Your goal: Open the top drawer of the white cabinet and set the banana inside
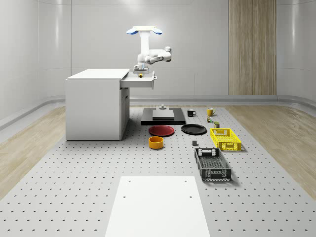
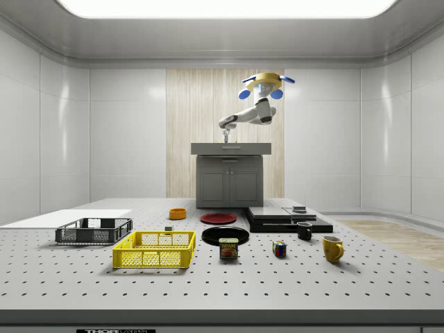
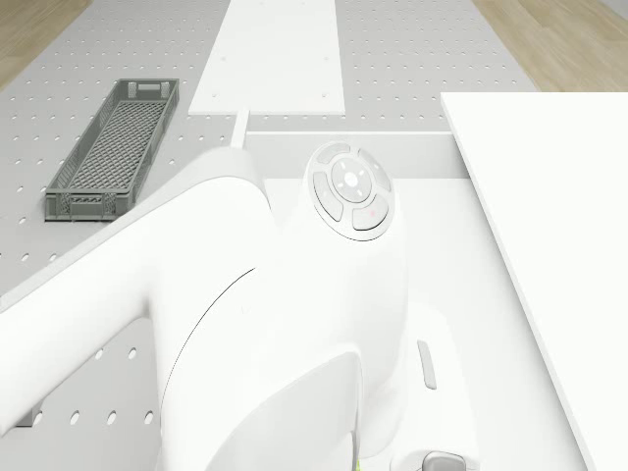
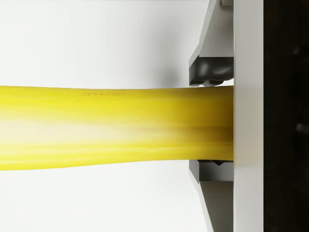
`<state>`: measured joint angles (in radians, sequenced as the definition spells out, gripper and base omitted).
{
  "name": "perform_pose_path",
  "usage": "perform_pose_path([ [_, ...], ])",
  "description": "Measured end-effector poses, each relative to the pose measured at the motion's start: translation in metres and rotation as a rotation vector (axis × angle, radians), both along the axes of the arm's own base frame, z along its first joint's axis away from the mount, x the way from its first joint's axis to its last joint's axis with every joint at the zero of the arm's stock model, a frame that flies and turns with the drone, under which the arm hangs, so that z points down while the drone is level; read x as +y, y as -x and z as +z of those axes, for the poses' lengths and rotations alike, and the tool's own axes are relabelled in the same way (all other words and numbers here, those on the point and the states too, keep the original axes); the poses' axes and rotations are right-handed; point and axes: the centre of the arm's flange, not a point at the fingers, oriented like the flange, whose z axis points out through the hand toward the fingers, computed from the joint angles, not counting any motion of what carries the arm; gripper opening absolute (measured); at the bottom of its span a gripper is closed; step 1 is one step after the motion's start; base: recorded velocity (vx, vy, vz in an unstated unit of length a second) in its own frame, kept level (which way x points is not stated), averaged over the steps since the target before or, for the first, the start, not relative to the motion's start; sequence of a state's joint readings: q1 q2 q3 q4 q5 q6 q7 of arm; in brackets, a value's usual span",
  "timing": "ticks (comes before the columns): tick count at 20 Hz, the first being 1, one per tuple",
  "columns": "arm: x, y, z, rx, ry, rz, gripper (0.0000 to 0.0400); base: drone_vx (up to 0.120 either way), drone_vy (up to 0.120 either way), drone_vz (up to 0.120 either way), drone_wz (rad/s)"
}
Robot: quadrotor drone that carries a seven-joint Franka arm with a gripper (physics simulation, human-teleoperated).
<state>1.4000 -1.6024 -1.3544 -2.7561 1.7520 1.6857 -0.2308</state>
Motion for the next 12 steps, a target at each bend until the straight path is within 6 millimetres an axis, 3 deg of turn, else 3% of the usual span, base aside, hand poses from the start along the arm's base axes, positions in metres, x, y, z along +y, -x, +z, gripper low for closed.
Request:
perform_pose_path([
  [12, 0.0, 0.0, 0.03, 0.0, 0.0, 0.0, 0.0193, 0.0, 0.0, 0.0, 0.0],
])
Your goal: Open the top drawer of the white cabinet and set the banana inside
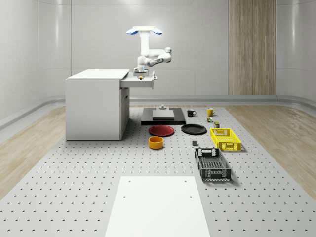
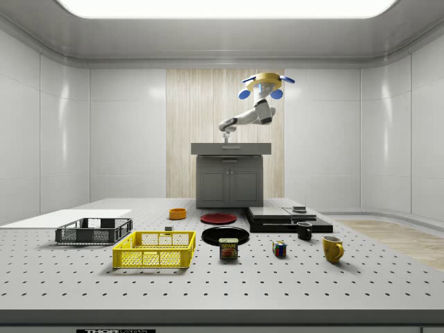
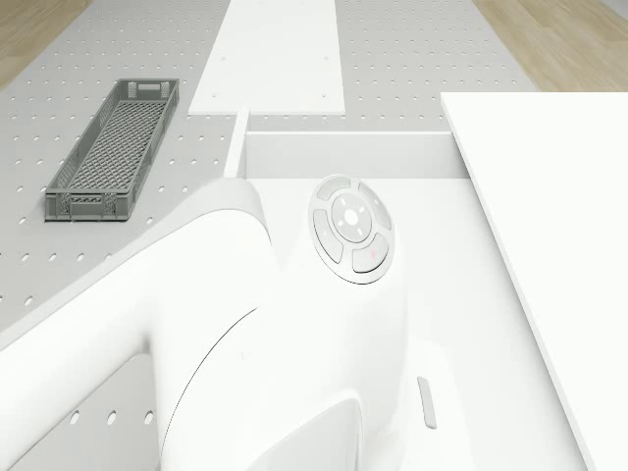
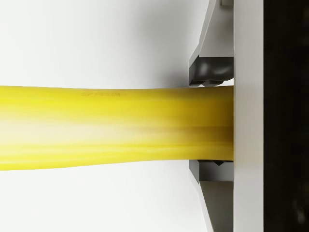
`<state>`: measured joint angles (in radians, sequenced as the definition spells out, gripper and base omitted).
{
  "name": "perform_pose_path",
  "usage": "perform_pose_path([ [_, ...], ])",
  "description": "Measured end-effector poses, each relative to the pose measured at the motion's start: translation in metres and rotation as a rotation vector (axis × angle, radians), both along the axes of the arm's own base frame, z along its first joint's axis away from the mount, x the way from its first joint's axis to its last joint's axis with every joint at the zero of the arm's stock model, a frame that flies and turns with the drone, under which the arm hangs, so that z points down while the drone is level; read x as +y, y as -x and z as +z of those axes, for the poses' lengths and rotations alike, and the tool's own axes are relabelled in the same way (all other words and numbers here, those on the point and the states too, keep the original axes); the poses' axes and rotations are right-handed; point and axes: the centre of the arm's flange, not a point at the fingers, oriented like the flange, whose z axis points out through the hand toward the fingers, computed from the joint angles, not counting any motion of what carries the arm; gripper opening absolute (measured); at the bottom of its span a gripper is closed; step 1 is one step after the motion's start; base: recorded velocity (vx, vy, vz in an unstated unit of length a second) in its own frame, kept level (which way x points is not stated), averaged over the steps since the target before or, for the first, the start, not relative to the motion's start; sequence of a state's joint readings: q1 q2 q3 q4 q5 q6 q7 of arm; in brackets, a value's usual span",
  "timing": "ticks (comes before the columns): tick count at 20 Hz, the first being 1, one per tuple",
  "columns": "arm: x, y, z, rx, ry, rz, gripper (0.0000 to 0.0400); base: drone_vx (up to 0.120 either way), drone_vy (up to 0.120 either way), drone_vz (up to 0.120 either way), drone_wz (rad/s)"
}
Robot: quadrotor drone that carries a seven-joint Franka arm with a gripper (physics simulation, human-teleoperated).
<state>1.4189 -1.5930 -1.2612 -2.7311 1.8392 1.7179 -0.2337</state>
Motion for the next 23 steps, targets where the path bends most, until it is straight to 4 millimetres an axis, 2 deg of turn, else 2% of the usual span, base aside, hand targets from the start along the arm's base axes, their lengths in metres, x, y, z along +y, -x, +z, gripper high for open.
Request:
perform_pose_path([
  [1, 0.0, 0.0, 0.002, 0.0, 0.0, 0.0, 0.0193, 0.0, 0.0, 0.0, 0.0],
  [4, 0.0, 0.0, 0.006, 0.001, -0.002, -0.002, 0.0293, 0.0, 0.0, 0.0, 0.0],
  [6, 0.0, 0.0, 0.008, 0.001, -0.004, -0.003, 0.0335, 0.0, 0.0, 0.0, 0.0],
  [8, 0.0, 0.0, 0.009, 0.002, -0.005, -0.003, 0.0361, 0.0, 0.0, 0.0, 0.0],
  [13, 0.0, 0.0, 0.001, 0.002, -0.006, -0.004, 0.0389, 0.0, 0.0, 0.0, 0.0],
  [23, 0.0, 0.0, -0.014, 0.003, -0.007, -0.005, 0.0399, 0.0, 0.0, 0.0, 0.0],
])
